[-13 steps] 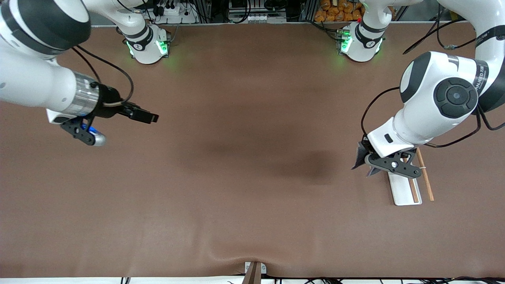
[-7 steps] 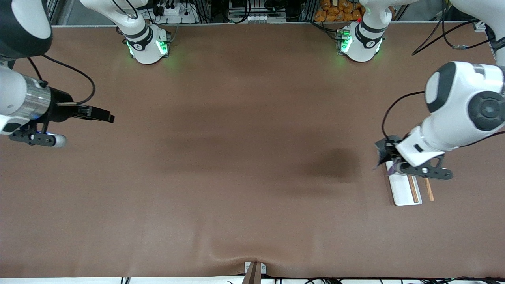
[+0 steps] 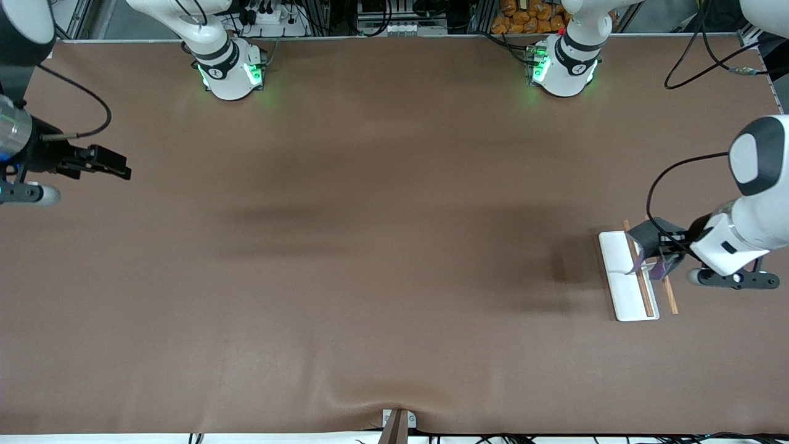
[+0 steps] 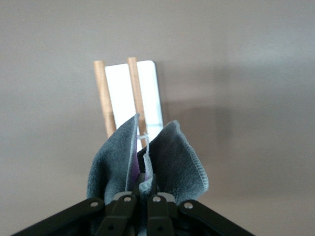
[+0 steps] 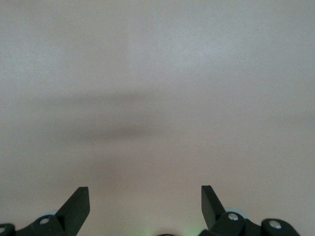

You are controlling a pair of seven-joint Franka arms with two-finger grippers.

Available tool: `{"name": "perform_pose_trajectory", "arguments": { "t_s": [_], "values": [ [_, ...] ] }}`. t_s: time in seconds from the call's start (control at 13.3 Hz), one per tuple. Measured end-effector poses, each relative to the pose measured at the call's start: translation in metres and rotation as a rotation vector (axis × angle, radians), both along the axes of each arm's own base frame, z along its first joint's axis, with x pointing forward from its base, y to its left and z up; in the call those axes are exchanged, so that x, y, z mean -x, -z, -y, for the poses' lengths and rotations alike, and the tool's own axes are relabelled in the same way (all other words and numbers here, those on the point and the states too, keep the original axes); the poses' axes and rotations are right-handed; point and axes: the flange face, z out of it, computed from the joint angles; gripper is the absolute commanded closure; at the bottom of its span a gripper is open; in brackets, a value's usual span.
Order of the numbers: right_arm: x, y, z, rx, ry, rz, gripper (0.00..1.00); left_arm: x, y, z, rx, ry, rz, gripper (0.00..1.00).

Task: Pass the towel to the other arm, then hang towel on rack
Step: 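Lower the towel with the left gripper over the rack's dowels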

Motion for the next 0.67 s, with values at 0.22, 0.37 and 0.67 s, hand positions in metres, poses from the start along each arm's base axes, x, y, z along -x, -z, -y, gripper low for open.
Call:
{"name": "perform_pose_trajectory", "arguments": {
  "t_s": [0.22, 0.37, 0.67],
  "values": [
    [0.012, 0.007, 0.001, 0.007, -0.016, 0.034, 0.0, -0.004, 0.017, -0.021, 0.089, -0.052, 0.0, 1.0],
    [0.016, 0.011, 0.003, 0.011, -0.024, 0.051, 0.0, -0.007, 0.013, -0.018, 0.154, -0.084, 0.016, 1.0],
    [0.001, -0.02, 0.023, 0.013, -0.027, 0.108, 0.0, -0.01, -0.001, -0.036, 0.25, -0.16, 0.049, 1.0]
  ]
}}
